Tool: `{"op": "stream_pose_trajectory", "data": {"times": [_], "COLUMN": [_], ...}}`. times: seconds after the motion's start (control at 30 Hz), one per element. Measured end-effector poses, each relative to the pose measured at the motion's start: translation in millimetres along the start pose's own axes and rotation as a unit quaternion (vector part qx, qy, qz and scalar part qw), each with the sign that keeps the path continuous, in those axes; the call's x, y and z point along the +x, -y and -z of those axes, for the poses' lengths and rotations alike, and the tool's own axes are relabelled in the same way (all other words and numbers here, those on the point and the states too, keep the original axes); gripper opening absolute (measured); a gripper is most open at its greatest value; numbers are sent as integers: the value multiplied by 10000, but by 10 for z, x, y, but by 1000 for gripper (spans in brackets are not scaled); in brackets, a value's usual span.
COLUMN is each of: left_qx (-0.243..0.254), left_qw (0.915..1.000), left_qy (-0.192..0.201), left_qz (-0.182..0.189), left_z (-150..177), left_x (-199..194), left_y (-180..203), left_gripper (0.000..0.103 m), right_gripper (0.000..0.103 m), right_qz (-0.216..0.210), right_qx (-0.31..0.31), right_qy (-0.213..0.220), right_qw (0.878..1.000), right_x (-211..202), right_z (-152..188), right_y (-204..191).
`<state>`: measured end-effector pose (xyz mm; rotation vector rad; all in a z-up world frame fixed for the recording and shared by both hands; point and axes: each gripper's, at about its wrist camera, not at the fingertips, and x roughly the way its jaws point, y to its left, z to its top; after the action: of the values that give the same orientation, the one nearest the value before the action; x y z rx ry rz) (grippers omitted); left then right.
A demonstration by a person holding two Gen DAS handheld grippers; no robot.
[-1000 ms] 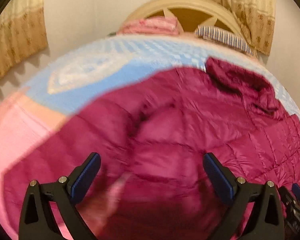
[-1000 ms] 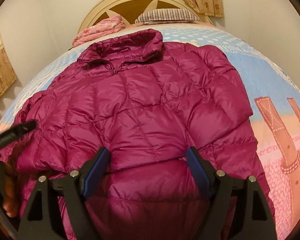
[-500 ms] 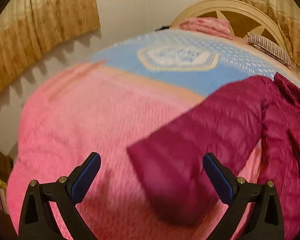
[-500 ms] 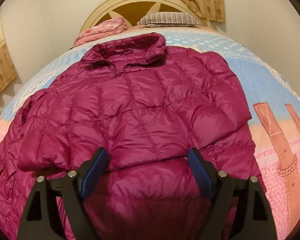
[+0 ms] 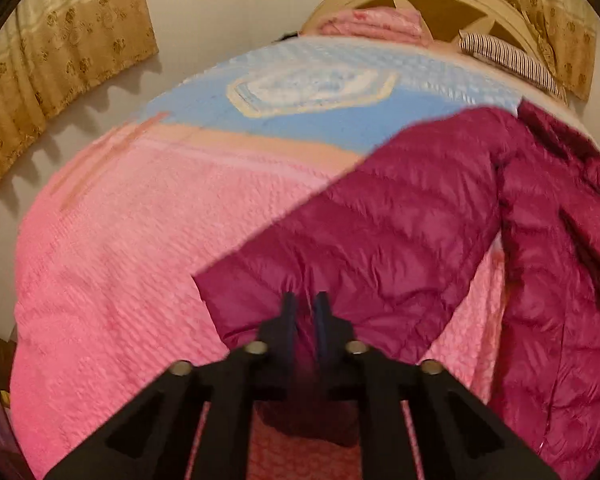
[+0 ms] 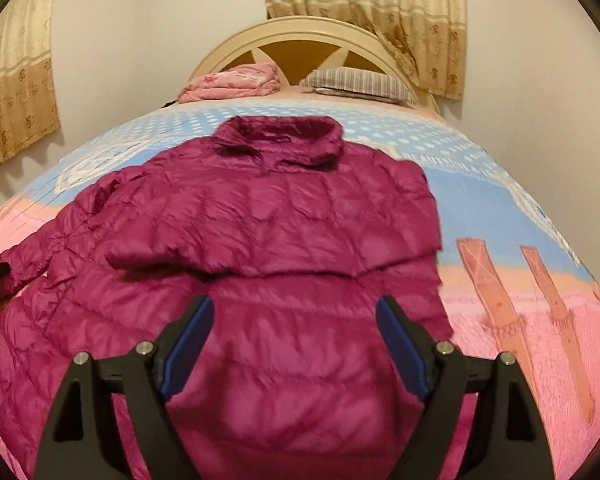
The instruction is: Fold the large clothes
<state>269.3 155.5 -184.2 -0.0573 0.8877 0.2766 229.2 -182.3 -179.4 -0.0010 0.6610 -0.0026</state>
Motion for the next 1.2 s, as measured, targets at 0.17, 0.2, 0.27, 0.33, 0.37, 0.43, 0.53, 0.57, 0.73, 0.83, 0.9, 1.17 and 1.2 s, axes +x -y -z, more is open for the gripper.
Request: {"op": "stream_pose_trajectory", "data": {"times": [0.17,0.2,0.27,0.33,0.37,0.43,0.53,0.57,0.73,0.83,0.9,1.17,1.2], "left_qx": [16,13,-50,-151,-175,-302,-614,-673,-826,-1002,-1049,-1070,-1064], "left_qw": [9975,9971,9972,9975,9978,9980,9963,9956,9940,9914,9900,9856,9846], "left_qy": [678,723,732,681,637,409,268,239,-115,-22,142,253,288], "left_qz": [-194,-224,-114,-126,-43,372,543,610,710,842,938,1286,1358], "left_z": [-342,-394,-446,-436,-411,-334,-200,-140,115,261,333,435,443], "left_x": [-328,-366,-422,-427,-412,-336,-272,-265,-28,84,74,-39,-102], "left_y": [-108,-126,-185,-221,-234,-268,-347,-331,-321,-349,-362,-428,-440], "left_gripper": [1,1,1,2,2,2,2,2,2,2,2,3,6], "right_gripper": [85,85,85,86,86,86,86,86,86,86,86,86,86], "right_qz": [54,72,103,59,38,-14,-56,-71,-41,27,26,7,6], "right_qx": [428,491,545,621,680,771,806,794,633,540,517,527,512], "right_qy": [-56,-25,1,-78,-111,-128,-194,-229,-454,-564,-589,-714,-727], "right_qw": [9991,9988,9985,9980,9976,9969,9965,9966,9970,9969,9969,9961,9960], "right_x": [-13,-31,-53,-20,-1,16,48,62,145,187,195,241,245], "right_z": [72,74,90,122,146,176,184,188,212,223,230,244,245], "right_y": [306,353,407,456,479,515,528,524,461,427,422,423,417]}}
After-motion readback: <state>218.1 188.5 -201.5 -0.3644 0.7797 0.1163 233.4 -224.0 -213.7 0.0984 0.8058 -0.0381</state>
